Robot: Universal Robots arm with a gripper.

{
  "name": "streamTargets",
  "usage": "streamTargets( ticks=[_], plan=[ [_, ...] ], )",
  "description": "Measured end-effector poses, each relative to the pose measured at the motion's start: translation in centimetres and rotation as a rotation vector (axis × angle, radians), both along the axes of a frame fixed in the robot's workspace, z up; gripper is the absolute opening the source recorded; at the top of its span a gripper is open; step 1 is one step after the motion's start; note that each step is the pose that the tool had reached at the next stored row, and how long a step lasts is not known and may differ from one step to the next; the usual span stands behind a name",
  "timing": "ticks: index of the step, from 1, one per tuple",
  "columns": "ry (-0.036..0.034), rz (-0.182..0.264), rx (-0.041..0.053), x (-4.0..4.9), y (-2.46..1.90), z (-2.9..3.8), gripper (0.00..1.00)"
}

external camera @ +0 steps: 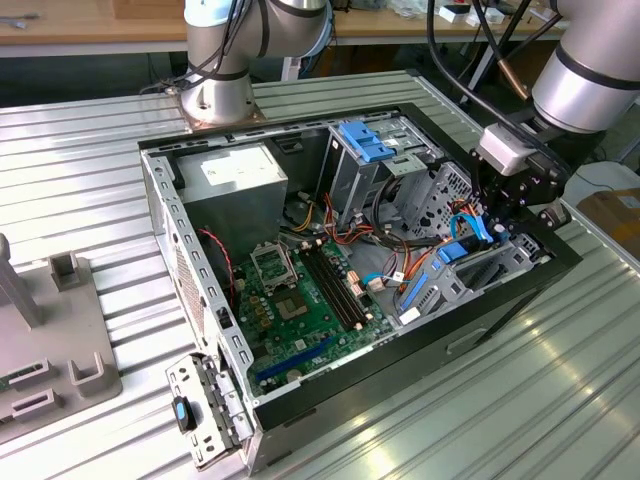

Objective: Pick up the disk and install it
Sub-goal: 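Insert the first disk wire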

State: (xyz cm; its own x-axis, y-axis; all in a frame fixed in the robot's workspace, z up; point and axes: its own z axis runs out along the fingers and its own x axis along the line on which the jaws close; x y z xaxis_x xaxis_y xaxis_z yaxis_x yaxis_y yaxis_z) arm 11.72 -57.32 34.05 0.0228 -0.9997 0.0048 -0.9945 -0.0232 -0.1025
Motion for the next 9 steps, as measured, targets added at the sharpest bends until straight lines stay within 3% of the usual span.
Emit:
streamTargets(
  ticks=[2,3,4,9],
  plan=[
    [0.0003,0.000,-0.0002,0.00,0.00,0.00,0.17],
    [0.0147,0.000,-0.0016,0.00,0.00,0.01,0.17],
    [0.0196,0.000,-0.0014,0.00,0.00,0.00,0.17],
    [0.0234,0.000,-0.0014,0.00,0.00,0.00,0.17]
  ],
)
